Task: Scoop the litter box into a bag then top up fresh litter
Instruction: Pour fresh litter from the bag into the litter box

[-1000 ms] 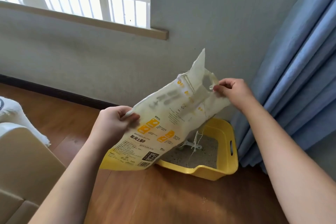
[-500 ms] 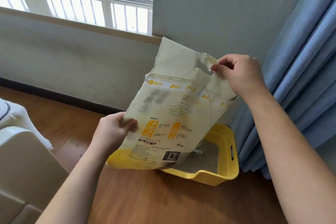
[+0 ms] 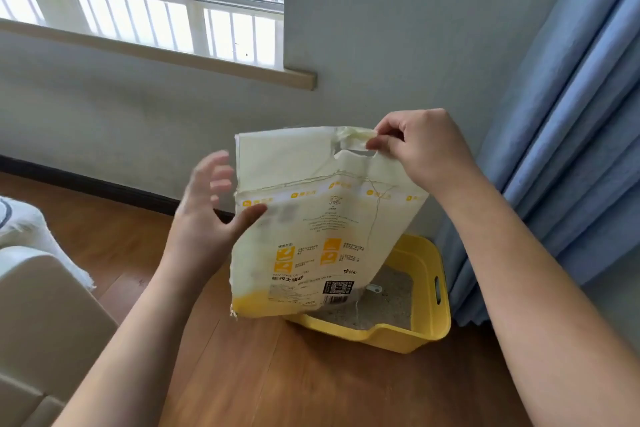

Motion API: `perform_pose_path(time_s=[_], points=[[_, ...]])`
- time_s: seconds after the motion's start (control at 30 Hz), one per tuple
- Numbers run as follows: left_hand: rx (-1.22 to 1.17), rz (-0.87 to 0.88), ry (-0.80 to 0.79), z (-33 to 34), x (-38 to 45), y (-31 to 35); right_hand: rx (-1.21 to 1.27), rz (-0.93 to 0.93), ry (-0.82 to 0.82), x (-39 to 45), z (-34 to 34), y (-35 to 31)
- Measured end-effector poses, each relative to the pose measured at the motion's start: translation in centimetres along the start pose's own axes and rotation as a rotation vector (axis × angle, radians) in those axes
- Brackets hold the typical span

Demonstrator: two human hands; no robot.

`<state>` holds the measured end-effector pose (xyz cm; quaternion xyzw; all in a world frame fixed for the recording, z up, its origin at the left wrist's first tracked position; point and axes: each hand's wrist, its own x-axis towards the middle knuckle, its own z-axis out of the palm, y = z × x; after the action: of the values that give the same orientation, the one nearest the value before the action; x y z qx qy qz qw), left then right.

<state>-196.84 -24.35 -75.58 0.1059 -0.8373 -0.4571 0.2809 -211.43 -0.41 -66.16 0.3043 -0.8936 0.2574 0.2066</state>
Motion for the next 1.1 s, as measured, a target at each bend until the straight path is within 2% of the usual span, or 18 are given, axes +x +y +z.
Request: perform_pose_path(time_s=[0.1, 0.2, 0.27, 0.37, 0.5, 0.63, 0.73, 0.83, 1.0, 1.1], points=[[0.235, 0.33, 0.173, -0.8, 0.3, 4.0, -0.033, -0.025, -0.037, -0.1, 0.2, -0.3], [0.601, 0.542, 0.145, -0.4, 1.3, 7.4, -0.101, -0.05, -0.077, -0.2, 0.5, -0.8], [0.834, 0.55, 0.018, 0.4, 2.3, 9.4, -0.141, -0.066, -0.111, -0.3, 0.9, -1.2], [1.009, 0.386, -0.172, 2.1, 4.2, 11.1, -0.114, -0.102, -0.153, -0.3, 1.6, -2.1], [0.895, 0.229, -0.355, 2.7, 5.4, 10.6, -0.022, -0.115, -0.194, -0.3, 2.0, -2.8], [0.595, 0.17, -0.394, 2.4, 5.1, 8.4, 0.054, -0.066, -0.297, -0.5, 2.5, -2.4], [0.54, 0.155, -0.441, 2.6, 4.6, 7.7, 0.147, -0.042, -0.438, -0.9, 3.4, -2.0], [0.536, 0.163, -0.408, 2.5, 4.4, 7.4, 0.338, 0.011, -0.507, -1.2, 3.2, -0.8], [0.505, 0.162, -0.284, 1.6, 4.2, 7.2, 0.556, 0.229, -0.353, -1.7, 3.2, 4.4], [0.476, 0.193, -0.219, 0.6, 4.3, 7.3, 0.855, 0.357, -0.466, -2.9, 4.9, 7.0]])
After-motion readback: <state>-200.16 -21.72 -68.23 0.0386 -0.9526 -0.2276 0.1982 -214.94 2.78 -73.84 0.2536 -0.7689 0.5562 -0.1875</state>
